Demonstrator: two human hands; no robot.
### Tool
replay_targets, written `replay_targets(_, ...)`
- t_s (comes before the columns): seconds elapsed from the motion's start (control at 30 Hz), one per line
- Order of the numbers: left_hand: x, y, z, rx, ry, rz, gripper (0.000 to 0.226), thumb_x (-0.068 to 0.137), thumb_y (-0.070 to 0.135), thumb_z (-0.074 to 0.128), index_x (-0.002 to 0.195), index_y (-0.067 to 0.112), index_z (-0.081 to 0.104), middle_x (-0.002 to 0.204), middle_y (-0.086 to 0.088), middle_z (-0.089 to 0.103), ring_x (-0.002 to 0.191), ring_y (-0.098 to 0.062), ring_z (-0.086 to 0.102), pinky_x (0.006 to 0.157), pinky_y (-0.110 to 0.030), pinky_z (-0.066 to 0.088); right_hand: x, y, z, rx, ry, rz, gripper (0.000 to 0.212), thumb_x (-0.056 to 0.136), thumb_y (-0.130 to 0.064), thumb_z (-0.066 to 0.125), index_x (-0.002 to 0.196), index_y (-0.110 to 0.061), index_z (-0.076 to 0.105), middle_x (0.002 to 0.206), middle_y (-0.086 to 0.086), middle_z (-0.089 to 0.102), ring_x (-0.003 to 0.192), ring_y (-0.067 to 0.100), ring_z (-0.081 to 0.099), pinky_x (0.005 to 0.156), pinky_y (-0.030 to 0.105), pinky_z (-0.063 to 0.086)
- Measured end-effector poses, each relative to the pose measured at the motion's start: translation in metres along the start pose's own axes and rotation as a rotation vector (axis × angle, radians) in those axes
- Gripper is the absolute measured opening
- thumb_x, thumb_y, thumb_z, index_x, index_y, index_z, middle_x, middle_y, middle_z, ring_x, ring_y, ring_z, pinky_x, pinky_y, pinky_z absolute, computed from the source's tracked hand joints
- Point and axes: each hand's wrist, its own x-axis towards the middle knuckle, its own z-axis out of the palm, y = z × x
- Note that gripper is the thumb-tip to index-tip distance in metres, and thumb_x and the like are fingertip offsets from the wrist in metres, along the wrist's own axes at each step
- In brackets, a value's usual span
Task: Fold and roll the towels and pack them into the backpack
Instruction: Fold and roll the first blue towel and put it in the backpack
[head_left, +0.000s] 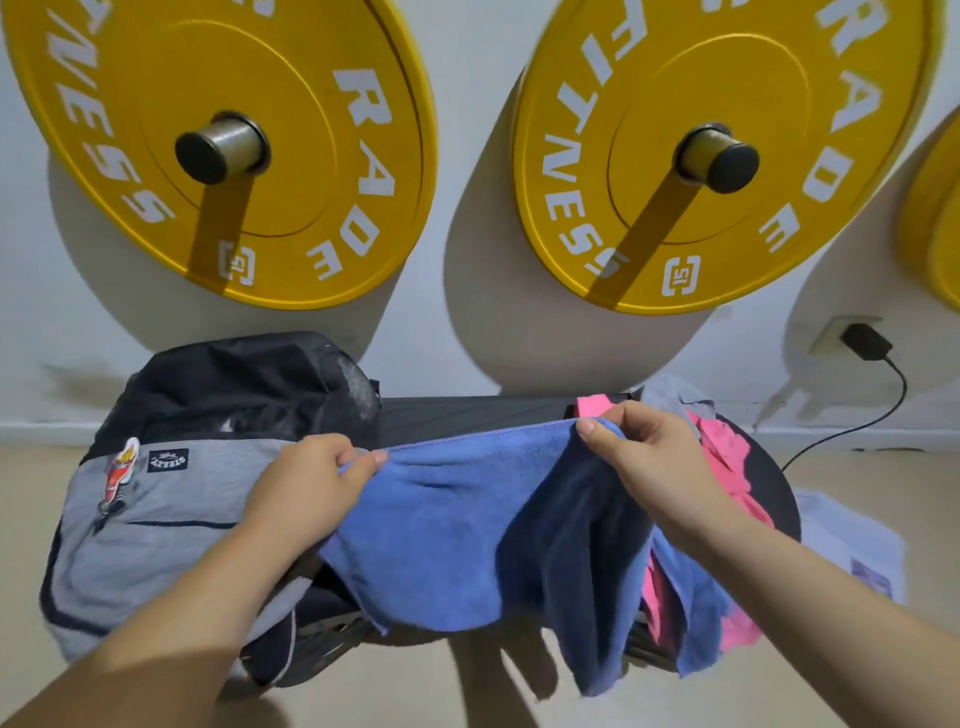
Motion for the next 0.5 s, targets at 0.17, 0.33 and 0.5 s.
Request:
replay_targets(0.17, -0.020, 0.049, -0.016, -0.220, 0.068, 0.134, 0.047, 0.096, 0.049, 0.057, 0.066, 0.014, 0.051, 0.055, 0.004, 0.050, 0.061, -0.019, 0.053, 0.058, -0.034, 0.039, -0.012, -0.001, 0.004, -0.017, -0.046, -0.024, 0.023, 0.094, -0.027, 0.071, 0.080, -0.008, 0.071, 0.058, -0.009, 0.055, 0.053, 0.007, 0.045, 0.056, 0.026, 0.037)
replay_targets(0.33, -0.071, 0.106, -0.010, -0.342, -0.290, 0.481, 0.011, 0.099, 0.025, 0.052, 0.098, 0.028, 0.063, 0.092, 0.017, 0.060, 0.089, -0.001, 0.056, 0.079, -0.018, 0.044, -0.033, -0.022, 0.022, 0.024, -0.263, -0.105, 0.014, 0.097, -0.023, 0.068, 0.088, -0.023, 0.079, 0.087, -0.006, 0.077, 0.087, 0.011, 0.069, 0.081, 0.029, 0.054)
replay_targets(0.5, -0.068, 0.099, -0.010, -0.442, -0.133, 0.428, 0.037, 0.092, 0.020, 0.067, 0.125, 0.036, 0.058, 0.091, 0.014, 0.062, 0.086, -0.004, 0.061, 0.080, -0.026, 0.051, -0.036, -0.029, 0.022, 0.123, -0.440, -0.076, 0.019, 0.102, -0.023, 0.060, 0.097, -0.016, 0.077, 0.098, 0.019, 0.073, 0.092, 0.022, 0.064, 0.091, 0.053, 0.050)
